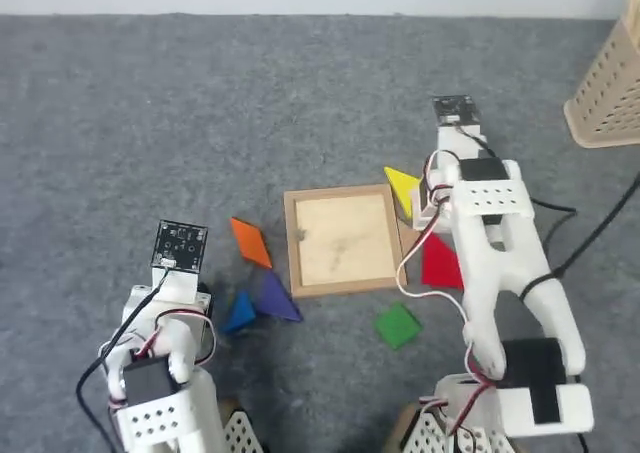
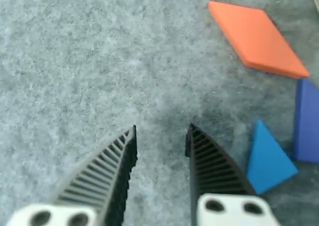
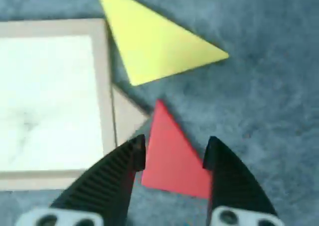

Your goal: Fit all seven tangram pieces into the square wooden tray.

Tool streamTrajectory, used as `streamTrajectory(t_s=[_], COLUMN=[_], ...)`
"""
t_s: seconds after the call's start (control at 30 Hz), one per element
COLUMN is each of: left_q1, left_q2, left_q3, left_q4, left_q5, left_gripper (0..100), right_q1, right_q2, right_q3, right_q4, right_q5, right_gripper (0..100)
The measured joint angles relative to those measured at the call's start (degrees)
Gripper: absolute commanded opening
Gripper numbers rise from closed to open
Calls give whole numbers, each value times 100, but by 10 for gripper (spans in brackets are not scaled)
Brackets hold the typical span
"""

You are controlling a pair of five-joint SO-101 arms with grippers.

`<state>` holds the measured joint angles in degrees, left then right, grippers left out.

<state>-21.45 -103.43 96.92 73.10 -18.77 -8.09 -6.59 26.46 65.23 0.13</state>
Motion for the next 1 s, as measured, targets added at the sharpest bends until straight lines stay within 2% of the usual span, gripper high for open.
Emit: streamTrajectory(t_s=[0.13, 0.23, 0.37, 0.7, 1.0], left_q1=[0, 0, 0, 0, 0], left_q2=[0, 0, 0, 0, 0], left_q3=[0, 0, 0, 0, 0], left_q4=[0, 0, 0, 0, 0], left_q5=[0, 0, 0, 0, 0], left_gripper=[148, 148, 148, 148, 148], right_q1=[-105, -149, -149, -167, -149], right_q2=[-9, -9, -9, -9, 642], right_q3=[563, 1196, 1644, 1679, 1538], right_q4=[53, -44, -378, -782, -941], right_q5=[580, 1152, 1503, 1574, 1802], right_gripper=[309, 329, 329, 328, 214])
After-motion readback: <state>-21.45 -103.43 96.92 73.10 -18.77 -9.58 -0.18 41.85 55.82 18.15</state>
